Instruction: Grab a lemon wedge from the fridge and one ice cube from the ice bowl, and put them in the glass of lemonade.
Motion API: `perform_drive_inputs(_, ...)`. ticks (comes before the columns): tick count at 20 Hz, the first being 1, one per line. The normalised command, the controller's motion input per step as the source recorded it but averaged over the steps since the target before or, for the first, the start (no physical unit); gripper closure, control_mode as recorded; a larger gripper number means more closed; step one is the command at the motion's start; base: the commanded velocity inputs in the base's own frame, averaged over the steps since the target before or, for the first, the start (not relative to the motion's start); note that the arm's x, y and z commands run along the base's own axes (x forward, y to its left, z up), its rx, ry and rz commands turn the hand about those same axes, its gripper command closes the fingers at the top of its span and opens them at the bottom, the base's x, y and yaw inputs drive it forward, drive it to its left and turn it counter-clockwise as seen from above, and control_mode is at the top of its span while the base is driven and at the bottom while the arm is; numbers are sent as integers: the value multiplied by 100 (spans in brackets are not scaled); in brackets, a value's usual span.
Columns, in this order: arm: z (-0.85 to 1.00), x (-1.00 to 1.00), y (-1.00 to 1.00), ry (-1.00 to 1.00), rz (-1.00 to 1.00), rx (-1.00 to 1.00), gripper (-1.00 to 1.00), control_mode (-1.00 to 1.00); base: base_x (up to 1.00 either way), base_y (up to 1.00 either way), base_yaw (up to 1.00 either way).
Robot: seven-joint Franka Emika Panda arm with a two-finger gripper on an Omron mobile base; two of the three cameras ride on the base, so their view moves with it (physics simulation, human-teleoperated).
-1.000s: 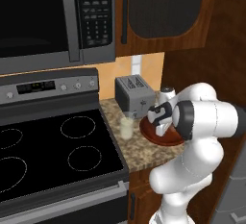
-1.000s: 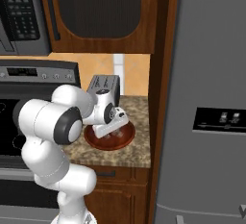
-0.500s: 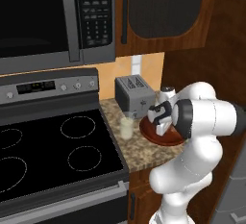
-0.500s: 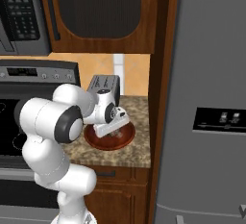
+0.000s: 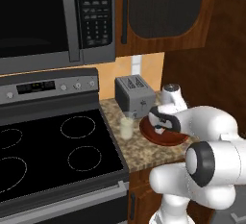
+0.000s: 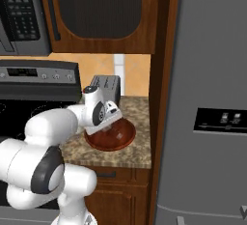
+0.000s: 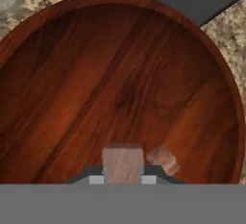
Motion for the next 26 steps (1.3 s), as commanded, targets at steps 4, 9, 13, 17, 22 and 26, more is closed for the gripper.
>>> perform_drive_inputs(4,72,-42,23,-27,-15,-1,100,-100,0,0,0)
perform_drive_inputs(9,69,-20,27,-18,-22,-4,100,-100,0,0,0)
perform_drive_inputs(13,72,-1,45,-13,-21,-9,100,-100,0,0,0)
perform_drive_inputs(17,74,0,47,-6,-19,-11,100,-100,0,0,0)
perform_drive_inputs(22,39,0,61,0,-15,-11,100,-100,0,0,0)
perform_drive_inputs(26,1,3,80,2,-12,-11,100,-100,0,0,0)
